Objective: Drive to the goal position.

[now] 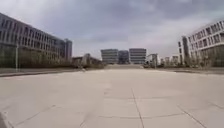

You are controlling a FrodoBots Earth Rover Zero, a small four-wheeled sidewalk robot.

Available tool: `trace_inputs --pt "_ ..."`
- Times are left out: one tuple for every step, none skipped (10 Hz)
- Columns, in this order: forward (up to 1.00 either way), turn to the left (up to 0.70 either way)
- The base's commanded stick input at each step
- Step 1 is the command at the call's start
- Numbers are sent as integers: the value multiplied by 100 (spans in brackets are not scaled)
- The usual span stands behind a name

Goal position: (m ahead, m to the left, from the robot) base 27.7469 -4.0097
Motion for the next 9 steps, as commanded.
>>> trace_inputs --pt "70 -35" --pt "70 -35" --pt "70 -35" --pt "70 -35" --pt "70 -35" --pt "70 -11" --pt "70 0" --pt "70 0" --pt "70 0"
